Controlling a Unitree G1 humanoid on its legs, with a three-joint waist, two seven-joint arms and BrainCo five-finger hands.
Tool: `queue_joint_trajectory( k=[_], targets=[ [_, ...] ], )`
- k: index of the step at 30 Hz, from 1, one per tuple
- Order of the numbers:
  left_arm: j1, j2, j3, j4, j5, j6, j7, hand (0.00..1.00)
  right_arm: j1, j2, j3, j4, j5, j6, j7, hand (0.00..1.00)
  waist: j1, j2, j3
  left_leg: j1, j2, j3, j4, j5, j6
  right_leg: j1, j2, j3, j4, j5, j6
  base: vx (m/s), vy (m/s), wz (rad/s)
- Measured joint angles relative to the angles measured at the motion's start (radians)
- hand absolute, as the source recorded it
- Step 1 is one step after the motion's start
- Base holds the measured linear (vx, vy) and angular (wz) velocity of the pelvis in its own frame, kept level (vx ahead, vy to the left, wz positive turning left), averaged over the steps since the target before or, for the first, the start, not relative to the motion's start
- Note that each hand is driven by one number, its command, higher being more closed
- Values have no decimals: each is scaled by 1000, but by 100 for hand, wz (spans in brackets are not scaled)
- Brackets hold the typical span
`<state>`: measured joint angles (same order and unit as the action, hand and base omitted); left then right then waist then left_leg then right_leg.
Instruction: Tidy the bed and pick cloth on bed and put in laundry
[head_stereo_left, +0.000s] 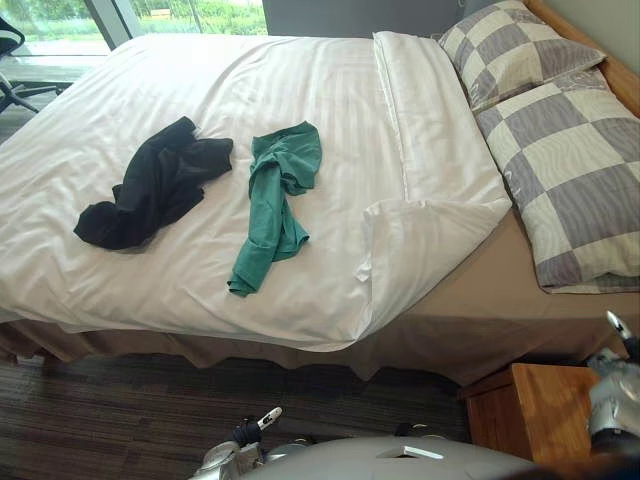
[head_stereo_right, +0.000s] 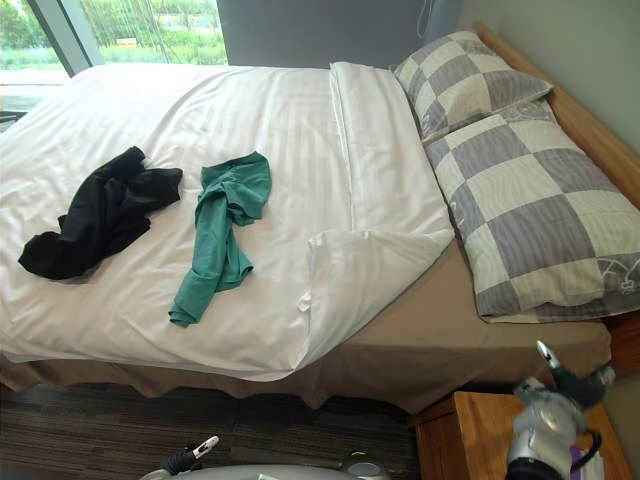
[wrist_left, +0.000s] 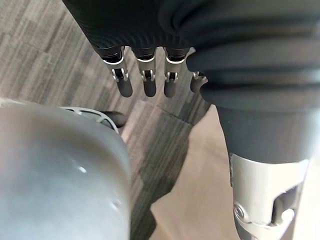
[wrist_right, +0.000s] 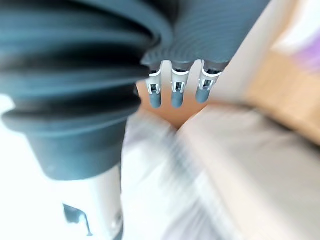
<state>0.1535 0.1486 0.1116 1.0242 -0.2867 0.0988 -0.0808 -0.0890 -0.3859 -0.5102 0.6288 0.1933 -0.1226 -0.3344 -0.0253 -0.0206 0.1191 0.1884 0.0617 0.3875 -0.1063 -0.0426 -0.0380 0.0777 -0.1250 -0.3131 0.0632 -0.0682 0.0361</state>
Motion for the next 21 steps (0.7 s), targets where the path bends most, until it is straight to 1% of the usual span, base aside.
queue_joint_trajectory(
  k=[4,7,8,11,12,13,15,16,17,18,19,20,21],
  targets=[
    [1,16,-35,-2,-1,0,1,0,-110,-39,136,-37,-96,1,47,0,8,-1,1,-10,-2,-9,0,6,-4,-2,2,-8,-8,3,-2,14,-10,6],
    [2,17,-36,-13,-8,6,3,0,-230,-81,233,-44,-129,18,102,0,17,-5,3,-24,-8,-14,1,28,-18,0,-3,-30,-14,6,-5,14,-18,21],
    [5,17,-36,-23,-8,8,4,0,-284,-100,272,-43,-140,19,123,0,19,-6,4,-30,-9,-15,1,40,-26,0,-5,-36,-14,7,-7,-9,-24,24],
    [15,18,-41,-30,-8,10,4,0,-397,-126,357,-19,-172,18,169,0,27,-10,6,-32,-10,-25,1,65,-35,11,-9,-54,-15,8,-9,-23,-41,28],
    [18,19,-41,-38,-8,15,2,0,-437,-138,392,-4,-178,18,198,0,35,-13,8,-33,-8,-41,1,75,-39,21,-9,-60,-15,9,-10,-38,-39,39],
    [20,19,-41,-42,-8,15,1,0,-444,-140,397,-3,-178,18,203,0,37,-13,8,-33,-8,-42,1,76,-40,22,-9,-61,-15,9,-10,-52,-26,34],
    [34,19,-42,-66,-8,12,-1,0,-503,-140,447,6,-178,19,242,0,48,-17,10,-45,-7,-47,1,90,-36,22,-9,-71,-17,13,-16,-84,-12,20],
    [35,20,-43,-69,-8,10,-2,0,-520,-140,459,9,-180,19,251,0,48,-17,12,-55,-8,-50,0,94,-34,18,-10,-77,-17,15,-18,-140,-2,27],
    [35,21,-44,-77,-8,1,-3,0,-570,-140,482,23,-182,19,260,0,48,-15,31,-68,-8,-59,0,97,-30,12,-9,-85,-17,17,-20,-166,17,24],
    [30,21,-58,-93,-8,-5,-6,0,-623,-144,499,25,-188,24,264,0,54,-2,57,-92,9,-69,0,93,-24,-12,-6,-85,-13,27,-29,-176,30,18],
    [25,24,-65,-103,-8,-8,-9,0,-653,-149,507,26,-191,25,264,0,54,3,71,-108,12,-70,1,90,-16,-30,-2,-83,-12,34,-31,-242,74,5],
    [4,26,-72,-116,-10,-18,-22,0,-712,-161,526,36,-197,28,265,0,64,9,105,-147,15,-72,1,102,7,-72,2,-80,-10,49,-37,-253,90,6],
    [-21,24,-73,-131,-25,-25,-31,0,-765,-184,546,50,-198,29,270,0,74,17,142,-181,16,-72,1,113,8,-106,3,-80,-10,63,-46,-208,78,9]
  ],
)
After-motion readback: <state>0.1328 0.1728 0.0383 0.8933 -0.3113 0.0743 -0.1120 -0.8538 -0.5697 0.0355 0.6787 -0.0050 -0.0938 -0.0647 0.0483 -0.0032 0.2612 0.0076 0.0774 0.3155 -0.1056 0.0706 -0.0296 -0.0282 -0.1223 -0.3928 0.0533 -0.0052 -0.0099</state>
